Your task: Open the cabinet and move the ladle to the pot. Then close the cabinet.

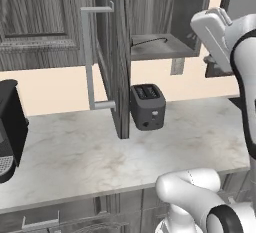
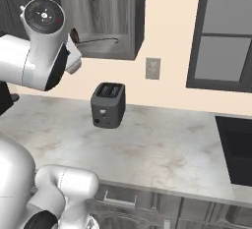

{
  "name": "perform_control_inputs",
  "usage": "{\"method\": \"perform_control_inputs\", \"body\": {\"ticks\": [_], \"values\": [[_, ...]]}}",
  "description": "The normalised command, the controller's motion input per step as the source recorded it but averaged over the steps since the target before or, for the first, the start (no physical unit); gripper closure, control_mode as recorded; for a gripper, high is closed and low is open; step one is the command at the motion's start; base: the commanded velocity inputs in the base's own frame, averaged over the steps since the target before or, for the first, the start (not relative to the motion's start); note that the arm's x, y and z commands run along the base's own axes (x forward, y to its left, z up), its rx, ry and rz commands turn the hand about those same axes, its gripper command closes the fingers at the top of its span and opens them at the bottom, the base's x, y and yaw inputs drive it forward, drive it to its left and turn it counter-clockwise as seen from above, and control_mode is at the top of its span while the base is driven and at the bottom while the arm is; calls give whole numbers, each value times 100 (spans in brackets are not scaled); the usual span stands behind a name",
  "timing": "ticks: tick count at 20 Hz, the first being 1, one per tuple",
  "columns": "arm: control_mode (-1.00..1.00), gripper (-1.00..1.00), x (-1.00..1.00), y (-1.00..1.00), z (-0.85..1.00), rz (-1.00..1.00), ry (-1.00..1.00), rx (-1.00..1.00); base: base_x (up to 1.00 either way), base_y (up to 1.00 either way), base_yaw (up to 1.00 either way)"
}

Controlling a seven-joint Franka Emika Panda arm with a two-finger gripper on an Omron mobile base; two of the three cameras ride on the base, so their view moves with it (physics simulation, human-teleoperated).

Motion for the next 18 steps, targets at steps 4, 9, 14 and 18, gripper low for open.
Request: {"method": "perform_control_inputs", "body": {"ticks": [4, 9, 14, 18], "values": [[-100, -100, 4, -7, -18, 9, -8, -26, 0, 0, 0], [-100, -100, 0, 5, -1, 16, -15, -19, 0, 0, 0], [-100, -100, 19, 35, 0, 21, -19, -14, 0, 0, 0], [-100, -100, 51, 56, 0, 10, -10, -23, 0, 0, 0]]}}
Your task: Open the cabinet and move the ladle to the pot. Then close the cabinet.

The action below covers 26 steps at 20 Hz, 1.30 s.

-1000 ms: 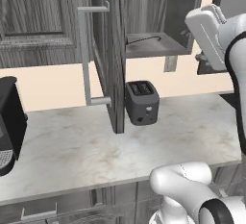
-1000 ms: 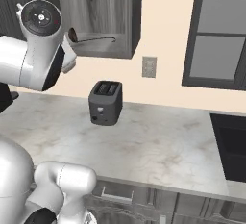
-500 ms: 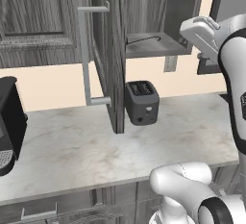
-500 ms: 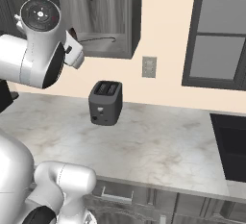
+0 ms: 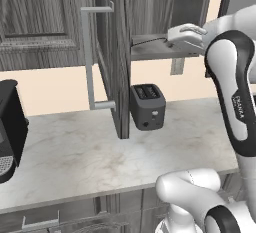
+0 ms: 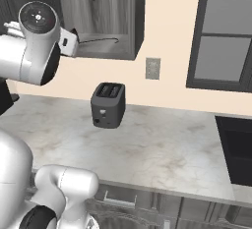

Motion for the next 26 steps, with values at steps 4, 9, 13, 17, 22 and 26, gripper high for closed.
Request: {"method": "perform_control_inputs", "body": {"ticks": [4, 9, 13, 17, 22, 26], "values": [[-100, -100, 51, 22, 0, 1, -1, -26, 0, 0, 0], [-100, -100, 47, 0, 1, 0, 1, -23, 0, 0, 0], [-100, -100, 65, 5, 0, 0, 5, -15, 0, 0, 0], [-100, -100, 71, 13, -2, 1, 2, -3, 0, 0, 0], [-100, -100, 65, 13, -15, 0, 2, 0, 0, 0, 0], [-100, -100, 59, 22, -34, 0, 0, 0, 0, 0, 0]]}}
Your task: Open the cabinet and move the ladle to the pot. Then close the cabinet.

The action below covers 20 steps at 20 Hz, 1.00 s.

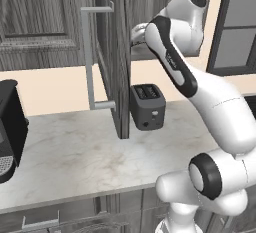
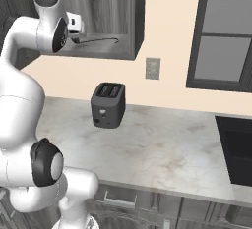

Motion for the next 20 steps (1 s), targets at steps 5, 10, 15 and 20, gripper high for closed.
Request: {"method": "perform_control_inputs", "body": {"ticks": [5, 10, 15, 20], "values": [[-100, -100, 52, 25, -8, 0, 0, 0, 0, 0, 0], [-100, -100, 47, 11, 0, 0, 0, 0, 0, 0, 0], [-100, -100, 41, 0, -10, 0, 0, 0, 0, 0, 0], [-100, -100, 42, 0, -19, 0, 0, 0, 0, 0, 0]]}}
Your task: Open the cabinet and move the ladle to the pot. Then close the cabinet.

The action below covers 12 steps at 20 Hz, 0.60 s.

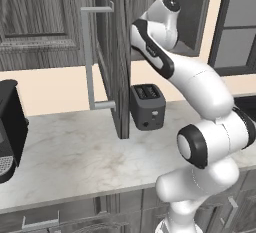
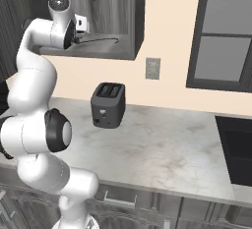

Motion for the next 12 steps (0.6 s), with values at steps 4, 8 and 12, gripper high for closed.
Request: {"method": "perform_control_inputs", "body": {"ticks": [4, 8, 12], "values": [[-100, -100, 44, 0, -19, 0, 0, 0, 0, 0, 0], [-100, -100, 41, 0, -16, 0, 0, 0, 0, 0, 0], [-100, -100, 47, 0, -18, 0, 0, 0, 0, 0, 0]]}}
